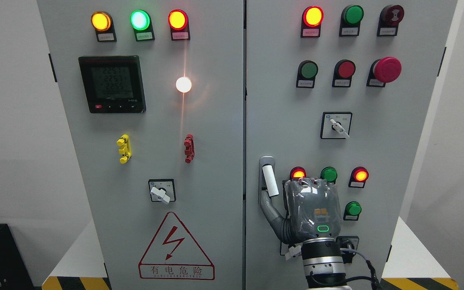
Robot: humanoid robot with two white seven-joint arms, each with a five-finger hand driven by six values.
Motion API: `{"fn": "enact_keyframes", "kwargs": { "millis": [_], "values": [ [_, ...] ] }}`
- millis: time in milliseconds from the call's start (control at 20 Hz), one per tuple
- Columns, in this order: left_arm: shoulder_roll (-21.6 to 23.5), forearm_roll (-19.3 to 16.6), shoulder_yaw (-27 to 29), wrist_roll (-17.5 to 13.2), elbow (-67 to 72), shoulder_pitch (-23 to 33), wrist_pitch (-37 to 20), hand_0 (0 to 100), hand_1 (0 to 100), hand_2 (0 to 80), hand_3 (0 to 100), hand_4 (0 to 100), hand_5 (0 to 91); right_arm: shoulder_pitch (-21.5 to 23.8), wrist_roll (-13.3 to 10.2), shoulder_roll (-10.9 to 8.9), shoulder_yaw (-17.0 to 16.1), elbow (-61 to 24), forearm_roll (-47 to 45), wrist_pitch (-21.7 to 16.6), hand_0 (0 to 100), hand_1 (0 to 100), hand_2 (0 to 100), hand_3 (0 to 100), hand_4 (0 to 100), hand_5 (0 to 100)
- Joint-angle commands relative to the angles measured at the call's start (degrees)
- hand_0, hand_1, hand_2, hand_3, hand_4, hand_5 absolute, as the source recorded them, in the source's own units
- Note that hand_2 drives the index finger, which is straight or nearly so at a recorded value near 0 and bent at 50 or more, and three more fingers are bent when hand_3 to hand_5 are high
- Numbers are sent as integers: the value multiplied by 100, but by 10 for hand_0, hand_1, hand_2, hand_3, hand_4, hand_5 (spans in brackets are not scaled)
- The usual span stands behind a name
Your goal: Release door handle
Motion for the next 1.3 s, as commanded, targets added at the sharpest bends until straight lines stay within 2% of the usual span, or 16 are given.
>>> {"fn": "enact_keyframes", "kwargs": {
  "millis": [0,1252],
  "values": [
    [0,0,0,-5,0,0,-4,120,556,0,0,0,0,28,4,0,-14,-45,-2,74,560,271,955,1000,1000,1000],
    [0,0,0,-5,0,0,-4,120,556,0,0,0,0,37,4,0,-23,-80,-2,136,574,225,951,1000,1000,1000]
  ]
}}
